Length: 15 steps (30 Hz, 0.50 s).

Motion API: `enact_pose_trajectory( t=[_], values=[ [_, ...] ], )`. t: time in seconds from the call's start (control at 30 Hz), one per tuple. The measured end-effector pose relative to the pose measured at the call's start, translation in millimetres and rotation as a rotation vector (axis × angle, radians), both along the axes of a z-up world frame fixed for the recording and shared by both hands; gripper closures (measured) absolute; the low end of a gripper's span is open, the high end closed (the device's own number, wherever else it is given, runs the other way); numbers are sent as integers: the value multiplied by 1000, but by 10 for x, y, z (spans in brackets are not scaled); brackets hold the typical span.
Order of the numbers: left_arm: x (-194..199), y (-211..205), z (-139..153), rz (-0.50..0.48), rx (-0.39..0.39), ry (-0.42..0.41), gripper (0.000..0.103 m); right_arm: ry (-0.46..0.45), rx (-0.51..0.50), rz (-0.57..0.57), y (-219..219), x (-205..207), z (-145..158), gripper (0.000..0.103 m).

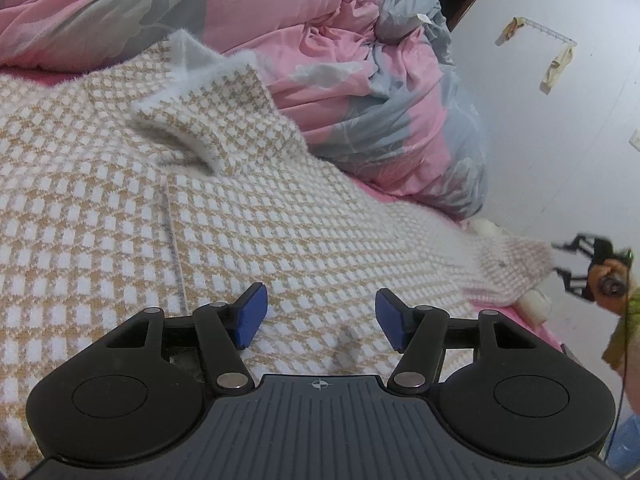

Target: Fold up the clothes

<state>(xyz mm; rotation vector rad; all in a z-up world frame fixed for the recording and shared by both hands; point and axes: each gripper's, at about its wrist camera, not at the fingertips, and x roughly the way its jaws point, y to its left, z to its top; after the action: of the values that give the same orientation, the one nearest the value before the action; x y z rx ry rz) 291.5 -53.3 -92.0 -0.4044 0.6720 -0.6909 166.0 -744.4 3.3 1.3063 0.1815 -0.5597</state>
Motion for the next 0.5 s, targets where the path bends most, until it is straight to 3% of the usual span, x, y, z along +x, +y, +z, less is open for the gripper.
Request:
enact_pose_trajectory(
  t=[0.1, 0.27, 0.4, 0.5],
  values=[
    [-4, 3, 0, -2, -2, 0, 42, -49, -100, 30, 37, -188, 97, 64],
    [-5, -2, 1, -8, -6, -1, 40, 93, -531, 465, 776, 61, 454, 64],
    [-2, -2, 1, -16, -13, -1, 37, 221, -802, 844, 1846, 585, 228, 64],
    [1, 10, -7, -26, -30, 1, 34, 197, -990, 1031, 2714, 919, -55, 64]
  ],
)
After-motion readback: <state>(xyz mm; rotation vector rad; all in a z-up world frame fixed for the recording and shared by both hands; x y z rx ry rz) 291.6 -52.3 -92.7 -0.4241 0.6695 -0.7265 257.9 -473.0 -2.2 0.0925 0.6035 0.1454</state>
